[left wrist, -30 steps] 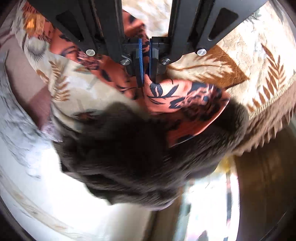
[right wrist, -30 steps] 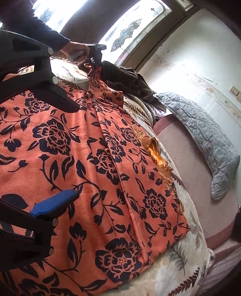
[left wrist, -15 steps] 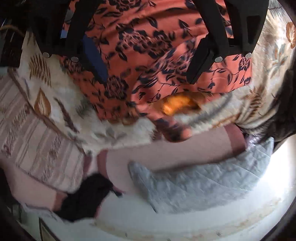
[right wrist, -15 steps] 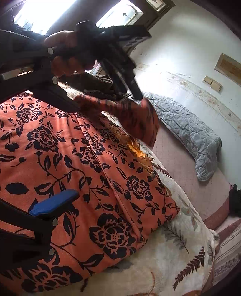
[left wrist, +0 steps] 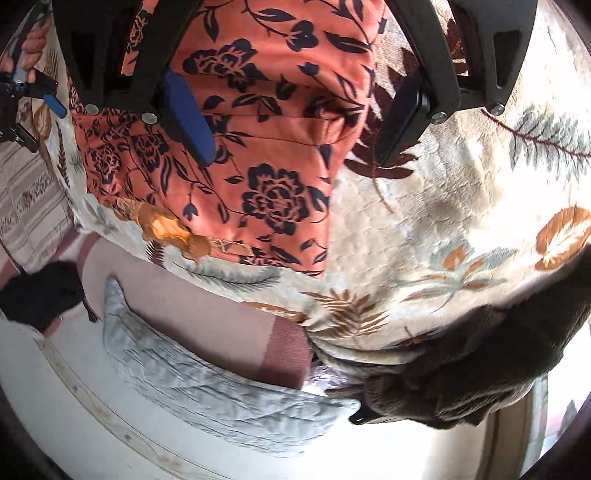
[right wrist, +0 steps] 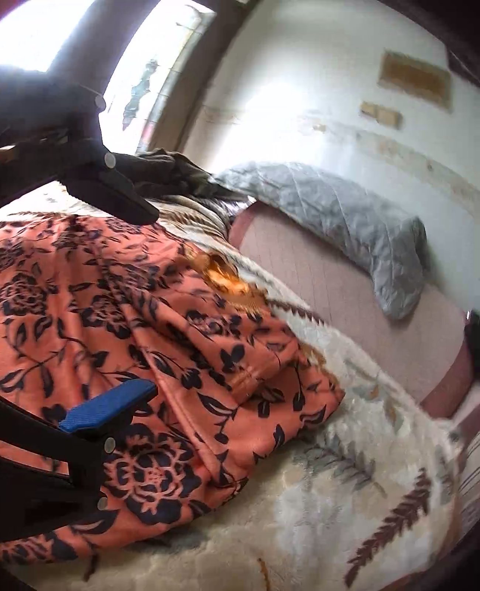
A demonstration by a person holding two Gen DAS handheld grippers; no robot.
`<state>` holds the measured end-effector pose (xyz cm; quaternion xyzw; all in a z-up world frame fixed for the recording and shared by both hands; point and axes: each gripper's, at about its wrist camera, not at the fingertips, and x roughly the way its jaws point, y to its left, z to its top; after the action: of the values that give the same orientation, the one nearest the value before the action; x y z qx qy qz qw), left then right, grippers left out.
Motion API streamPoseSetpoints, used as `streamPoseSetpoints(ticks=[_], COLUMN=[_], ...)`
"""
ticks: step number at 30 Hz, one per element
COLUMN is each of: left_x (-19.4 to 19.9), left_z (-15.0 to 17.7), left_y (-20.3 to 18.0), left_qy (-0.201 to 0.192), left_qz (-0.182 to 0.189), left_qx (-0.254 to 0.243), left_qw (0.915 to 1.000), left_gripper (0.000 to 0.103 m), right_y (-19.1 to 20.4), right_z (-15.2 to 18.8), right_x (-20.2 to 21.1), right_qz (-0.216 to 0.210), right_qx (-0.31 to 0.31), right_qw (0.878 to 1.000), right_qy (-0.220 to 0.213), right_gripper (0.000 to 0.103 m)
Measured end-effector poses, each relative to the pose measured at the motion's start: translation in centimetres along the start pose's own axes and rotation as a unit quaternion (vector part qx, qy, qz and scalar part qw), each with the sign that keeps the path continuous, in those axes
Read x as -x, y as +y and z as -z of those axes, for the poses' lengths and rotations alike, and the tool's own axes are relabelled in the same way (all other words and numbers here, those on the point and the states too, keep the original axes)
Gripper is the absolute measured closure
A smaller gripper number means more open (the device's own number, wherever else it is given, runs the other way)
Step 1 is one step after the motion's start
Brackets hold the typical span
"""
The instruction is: Fold small clothes
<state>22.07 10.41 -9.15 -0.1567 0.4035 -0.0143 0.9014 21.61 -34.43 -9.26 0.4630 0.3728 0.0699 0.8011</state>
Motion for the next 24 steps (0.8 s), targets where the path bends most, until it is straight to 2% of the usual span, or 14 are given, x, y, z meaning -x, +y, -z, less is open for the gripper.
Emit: streamPoseSetpoints(ticks=[4,6,8,9,10,13,16,17,18,19,20,21,22,24], left_x=[-0.7,-1.1,-1.4,-1.4,-1.4,-1.5,-1.9,-2.0,-2.2,-2.4,-2.6,-2.7,-2.7,-2.5], left_z=[0.4,0.6,0.5,0.5,0.4,0.4,0.5,0.5,0.5,0.5,0.5,0.6,0.7,0.8], left_y=[2.2,2.5,2.5,2.5,2.5,2.4,2.5,2.6,2.5,2.5,2.4,2.4,2.3,2.0], left_qy=[-0.01,-0.014,-0.009,-0.009,-0.011,-0.012,-0.006,-0.004,-0.003,0.0,0.004,0.007,0.009,0.003], left_qz=[0.013,0.016,0.024,0.031,0.032,0.023,0.02,0.019,0.018,0.018,0.019,0.02,0.021,0.018], left_qx=[0.032,0.031,0.038,0.039,0.038,0.027,0.025,0.025,0.025,0.026,0.029,0.032,0.033,0.024], left_qw=[0.9993,0.9993,0.9989,0.9987,0.9987,0.9993,0.9995,0.9995,0.9995,0.9995,0.9994,0.9992,0.9992,0.9996], left_gripper=[0.015,0.015,0.015,0.015,0.015,0.015,0.015,0.015,0.015,0.015,0.015,0.015,0.015,0.015], right_y=[-2.2,-2.1,-2.4,-2.3,-1.5,5.6,10.8,9.9,7.6,4.3,1.1,-1.5,-2.6,-2.2], right_z=[-3.0,-3.6,-4.2,-4.6,-5.0,-5.5,-3.2,-2.3,-2.0,-1.7,-1.6,-1.2,-0.9,-0.9], right_x=[-5.3,-7.0,-8.4,-9.1,-9.4,-7.5,-3.0,-2.7,-3.5,-4.9,-6.2,-6.6,-5.8,-4.5], right_qz=[0.017,0.045,0.073,0.091,0.11,0.098,0.095,0.113,0.129,0.151,0.175,0.172,0.136,0.124], right_qx=[-0.11,-0.116,-0.129,-0.129,-0.113,0.019,0.156,0.16,0.138,0.091,0.035,-0.017,-0.032,-0.017], right_qw=[0.993,0.992,0.989,0.987,0.987,0.995,0.977,0.972,0.976,0.982,0.983,0.985,0.989,0.991], right_qy=[0.029,0.028,0.024,0.029,0.028,-0.023,-0.112,-0.125,-0.11,-0.073,-0.034,-0.018,-0.038,-0.054], right_gripper=[0.017,0.018,0.041,0.084,0.098,0.098,0.096,0.095,0.082,0.043,0.024,0.022,0.024,0.023])
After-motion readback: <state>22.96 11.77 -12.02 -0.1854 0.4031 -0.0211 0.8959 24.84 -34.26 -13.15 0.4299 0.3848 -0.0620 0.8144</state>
